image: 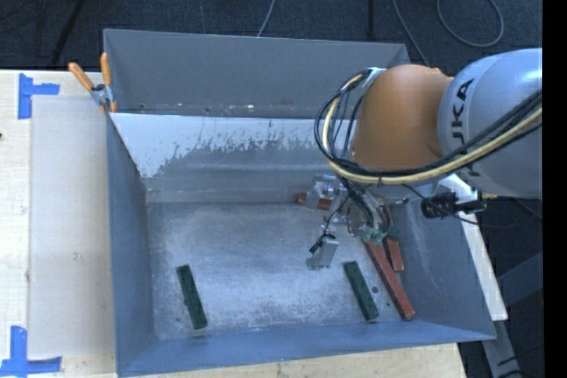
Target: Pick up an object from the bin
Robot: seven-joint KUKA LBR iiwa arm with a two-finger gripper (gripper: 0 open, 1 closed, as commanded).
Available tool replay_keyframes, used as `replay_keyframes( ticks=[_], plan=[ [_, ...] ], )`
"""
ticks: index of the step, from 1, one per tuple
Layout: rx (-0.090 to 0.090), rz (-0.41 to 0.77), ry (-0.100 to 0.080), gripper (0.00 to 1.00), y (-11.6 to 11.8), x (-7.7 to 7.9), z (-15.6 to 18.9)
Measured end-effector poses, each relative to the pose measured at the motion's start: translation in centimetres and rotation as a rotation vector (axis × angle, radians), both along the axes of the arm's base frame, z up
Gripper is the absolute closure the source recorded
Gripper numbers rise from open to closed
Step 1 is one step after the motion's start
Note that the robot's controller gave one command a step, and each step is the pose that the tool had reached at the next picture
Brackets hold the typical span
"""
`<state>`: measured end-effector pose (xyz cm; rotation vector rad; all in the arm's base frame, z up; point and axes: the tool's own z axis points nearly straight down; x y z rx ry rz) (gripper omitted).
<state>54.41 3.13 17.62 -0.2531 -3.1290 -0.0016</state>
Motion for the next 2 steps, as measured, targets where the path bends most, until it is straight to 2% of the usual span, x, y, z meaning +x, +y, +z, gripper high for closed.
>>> replay_keyframes(
  ticks=[1,2],
  plan=[
    [-0.004,-0.128,0.0,0.0,-9.3,1.7,-3.9],
    [-0.002,0.034,-0.001,0.0,-16.1,7.6,-10.7]
  ],
)
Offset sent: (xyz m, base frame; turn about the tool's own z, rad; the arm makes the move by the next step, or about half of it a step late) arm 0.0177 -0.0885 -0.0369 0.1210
